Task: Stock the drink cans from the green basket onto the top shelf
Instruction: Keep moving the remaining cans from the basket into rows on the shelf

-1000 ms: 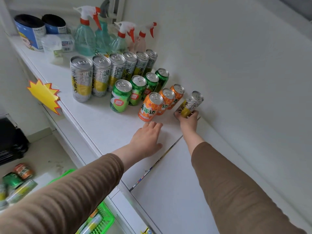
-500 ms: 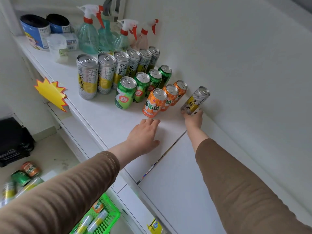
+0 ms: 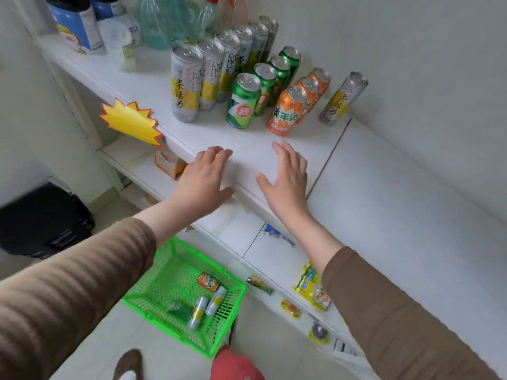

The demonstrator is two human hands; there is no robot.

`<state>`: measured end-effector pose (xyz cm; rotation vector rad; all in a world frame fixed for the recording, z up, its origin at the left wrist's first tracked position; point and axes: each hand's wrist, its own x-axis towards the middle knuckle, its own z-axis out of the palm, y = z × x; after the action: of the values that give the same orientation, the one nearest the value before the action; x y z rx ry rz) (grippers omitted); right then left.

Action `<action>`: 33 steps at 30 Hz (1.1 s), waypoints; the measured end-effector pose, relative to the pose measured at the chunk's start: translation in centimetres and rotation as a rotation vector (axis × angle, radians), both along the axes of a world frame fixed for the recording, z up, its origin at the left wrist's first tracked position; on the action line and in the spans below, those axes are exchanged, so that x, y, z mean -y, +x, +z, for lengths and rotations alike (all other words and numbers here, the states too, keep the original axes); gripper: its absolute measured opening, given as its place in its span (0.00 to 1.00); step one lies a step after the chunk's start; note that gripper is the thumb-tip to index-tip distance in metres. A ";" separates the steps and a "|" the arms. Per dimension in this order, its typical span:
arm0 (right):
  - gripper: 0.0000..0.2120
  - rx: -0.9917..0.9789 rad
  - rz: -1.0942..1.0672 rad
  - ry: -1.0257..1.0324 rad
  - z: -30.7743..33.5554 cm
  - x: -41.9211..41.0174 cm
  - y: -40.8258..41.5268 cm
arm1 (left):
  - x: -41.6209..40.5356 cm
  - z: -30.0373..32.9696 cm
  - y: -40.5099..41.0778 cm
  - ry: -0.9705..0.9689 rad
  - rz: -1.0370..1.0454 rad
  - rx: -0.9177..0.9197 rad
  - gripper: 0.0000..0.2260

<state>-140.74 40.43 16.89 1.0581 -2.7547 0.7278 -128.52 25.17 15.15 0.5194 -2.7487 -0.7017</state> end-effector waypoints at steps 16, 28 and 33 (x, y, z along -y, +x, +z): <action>0.29 0.346 0.036 0.212 -24.4 -1.1 21.3 | 2.8 -21.3 19.1 0.241 -0.058 0.324 0.39; 0.25 0.948 -0.349 0.538 -57.1 -6.8 21.1 | -4.2 -50.4 18.8 0.435 -0.065 0.729 0.35; 0.27 1.055 -0.478 0.663 -69.0 -7.1 21.7 | -6.1 -59.9 18.6 0.451 -0.098 0.778 0.35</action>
<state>-119.00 47.56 -52.13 -0.1326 -4.0759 0.3139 -109.91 31.26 -44.76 0.9147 -3.3301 -1.4105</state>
